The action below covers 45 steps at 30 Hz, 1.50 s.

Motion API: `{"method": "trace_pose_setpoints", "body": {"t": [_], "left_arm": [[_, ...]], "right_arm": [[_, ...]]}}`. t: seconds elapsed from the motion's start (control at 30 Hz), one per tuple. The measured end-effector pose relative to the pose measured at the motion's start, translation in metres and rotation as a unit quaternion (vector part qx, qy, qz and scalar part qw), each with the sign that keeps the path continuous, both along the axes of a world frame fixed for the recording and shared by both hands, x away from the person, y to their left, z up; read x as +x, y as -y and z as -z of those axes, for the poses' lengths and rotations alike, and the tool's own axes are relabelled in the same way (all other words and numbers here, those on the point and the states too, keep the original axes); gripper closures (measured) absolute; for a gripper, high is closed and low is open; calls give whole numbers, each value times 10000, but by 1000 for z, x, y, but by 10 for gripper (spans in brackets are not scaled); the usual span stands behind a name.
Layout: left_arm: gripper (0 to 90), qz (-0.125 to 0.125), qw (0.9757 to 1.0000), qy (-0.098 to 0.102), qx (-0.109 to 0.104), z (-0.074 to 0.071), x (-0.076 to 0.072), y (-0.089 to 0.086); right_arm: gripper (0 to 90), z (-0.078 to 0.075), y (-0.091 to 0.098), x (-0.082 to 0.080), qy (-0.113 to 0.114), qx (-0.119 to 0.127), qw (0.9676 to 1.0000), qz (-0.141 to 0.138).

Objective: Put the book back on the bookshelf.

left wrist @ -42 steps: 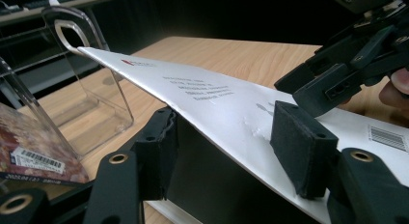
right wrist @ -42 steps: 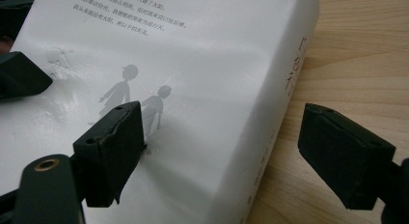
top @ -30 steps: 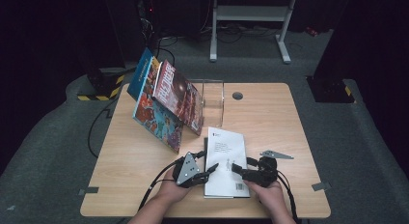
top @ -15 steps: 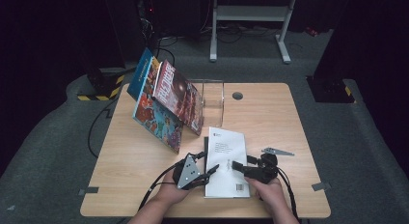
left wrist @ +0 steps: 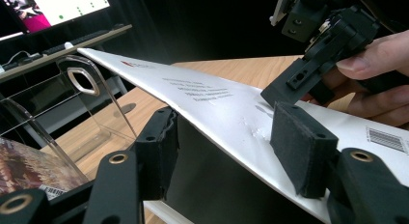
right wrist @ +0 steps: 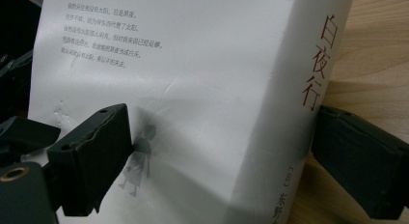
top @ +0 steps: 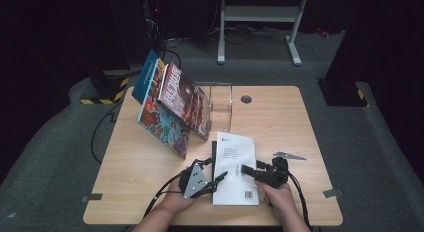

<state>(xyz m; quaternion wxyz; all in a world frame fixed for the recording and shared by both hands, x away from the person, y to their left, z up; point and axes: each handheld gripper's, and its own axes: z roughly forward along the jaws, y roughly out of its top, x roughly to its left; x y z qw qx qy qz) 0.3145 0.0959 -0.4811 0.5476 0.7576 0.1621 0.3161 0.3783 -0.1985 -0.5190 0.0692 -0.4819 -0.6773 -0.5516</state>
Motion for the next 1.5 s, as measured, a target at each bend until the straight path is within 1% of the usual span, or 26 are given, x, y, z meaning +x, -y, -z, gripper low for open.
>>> {"method": "trace_pose_setpoints", "body": {"t": [0.07,0.23,0.3,0.33,0.37,0.4,0.43,0.53,0.6,0.7,0.83,0.9,0.93,1.07,1.17,1.27,1.37,1.43,1.5], "left_arm": [[436,3,10000,42,8,0,-1,0],[436,8,10000,45,3,0,-1,0],[436,25,10000,56,-6,0,-1,0],[436,30,10000,87,4,0,-1,0],[436,37,9999,102,3,0,-1,0],[436,37,10000,68,-17,0,-1,0],[436,32,10000,47,-20,0,-1,-1],[436,41,10000,14,-48,1,0,-1],[436,42,10000,-6,-24,1,1,-2],[436,32,10000,-93,-7,1,3,-2],[439,71,9995,-299,20,2,5,-4],[440,64,9989,-453,33,2,7,-4],[440,70,9987,-504,30,2,7,-4],[442,56,9977,-677,-6,4,8,-5],[443,70,9975,-699,-21,4,8,-4],[444,46,9972,-750,-33,2,8,-3],[445,31,9966,-820,-27,1,8,-2],[446,7,9963,-863,-41,1,9,-2],[448,0,9952,-972,-77,1,11,-2]], "right_arm": [[69,0,0,0,-3,15,10000,-8],[67,2,1,2,-69,107,9999,-80],[70,3,1,3,-122,191,9997,-109],[70,4,1,5,-182,276,9993,-164],[70,5,2,6,-187,333,9991,-199],[70,5,1,6,-236,386,9987,-231],[69,5,1,7,-200,385,9988,-224],[72,4,1,6,-202,306,9991,-213],[82,2,1,5,-187,254,9993,-186],[114,-2,1,2,-60,172,9997,-161],[154,-10,1,-4,233,-58,9996,-134],[176,-13,2,-8,365,-142,9992,-102],[189,-15,2,-10,395,-177,9990,-73],[229,-20,2,-18,740,-343,9967,-3],[245,-25,2,-26,947,-465,9944,72],[258,-26,3,-30,1064,-473,9930,179],[263,-27,3,-33,1128,-500,9921,230],[270,-27,4,-33,1137,-486,9920,243],[280,-28,4,-33,1145,-478,9920,247]]}}
